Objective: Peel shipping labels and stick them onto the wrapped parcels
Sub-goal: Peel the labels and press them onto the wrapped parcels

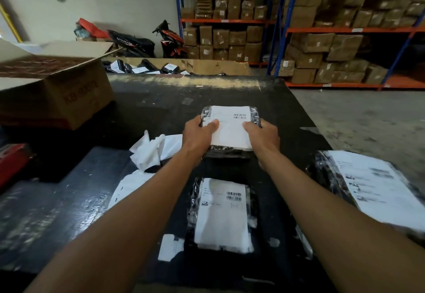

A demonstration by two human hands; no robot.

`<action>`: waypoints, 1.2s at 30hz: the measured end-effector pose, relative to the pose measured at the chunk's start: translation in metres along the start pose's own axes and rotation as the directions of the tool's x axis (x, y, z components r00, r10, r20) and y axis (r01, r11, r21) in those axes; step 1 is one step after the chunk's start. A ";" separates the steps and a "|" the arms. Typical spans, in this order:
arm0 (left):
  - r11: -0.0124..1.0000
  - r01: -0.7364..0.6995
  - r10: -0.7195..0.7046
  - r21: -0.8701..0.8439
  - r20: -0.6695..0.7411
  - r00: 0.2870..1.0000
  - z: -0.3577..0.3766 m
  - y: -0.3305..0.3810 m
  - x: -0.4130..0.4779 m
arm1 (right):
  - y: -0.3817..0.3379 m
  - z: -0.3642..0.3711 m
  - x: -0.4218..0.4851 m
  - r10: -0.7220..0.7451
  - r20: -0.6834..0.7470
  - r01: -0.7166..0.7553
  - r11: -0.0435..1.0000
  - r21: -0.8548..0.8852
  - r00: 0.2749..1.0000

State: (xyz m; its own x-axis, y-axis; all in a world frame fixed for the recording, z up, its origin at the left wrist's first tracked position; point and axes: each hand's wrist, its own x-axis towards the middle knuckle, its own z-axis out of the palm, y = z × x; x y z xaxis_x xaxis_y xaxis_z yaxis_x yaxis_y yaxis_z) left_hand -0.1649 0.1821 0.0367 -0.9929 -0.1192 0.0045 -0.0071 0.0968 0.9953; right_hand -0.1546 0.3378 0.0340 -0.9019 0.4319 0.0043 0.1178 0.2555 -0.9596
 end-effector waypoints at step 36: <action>0.987 0.032 -0.039 0.157 0.047 0.998 -0.036 -0.057 -0.139 | 0.064 -0.030 -0.149 0.052 0.050 -0.043 0.984 -0.175 0.997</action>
State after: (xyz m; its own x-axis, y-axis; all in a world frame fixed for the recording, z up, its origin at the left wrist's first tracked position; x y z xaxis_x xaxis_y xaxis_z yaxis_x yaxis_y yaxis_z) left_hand -0.0219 0.1571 -0.0173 -0.9963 -0.0763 -0.0394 -0.0571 0.2469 0.9674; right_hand -0.0003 0.3156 -0.0200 -0.9142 0.4007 -0.0599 0.2271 0.3845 -0.8947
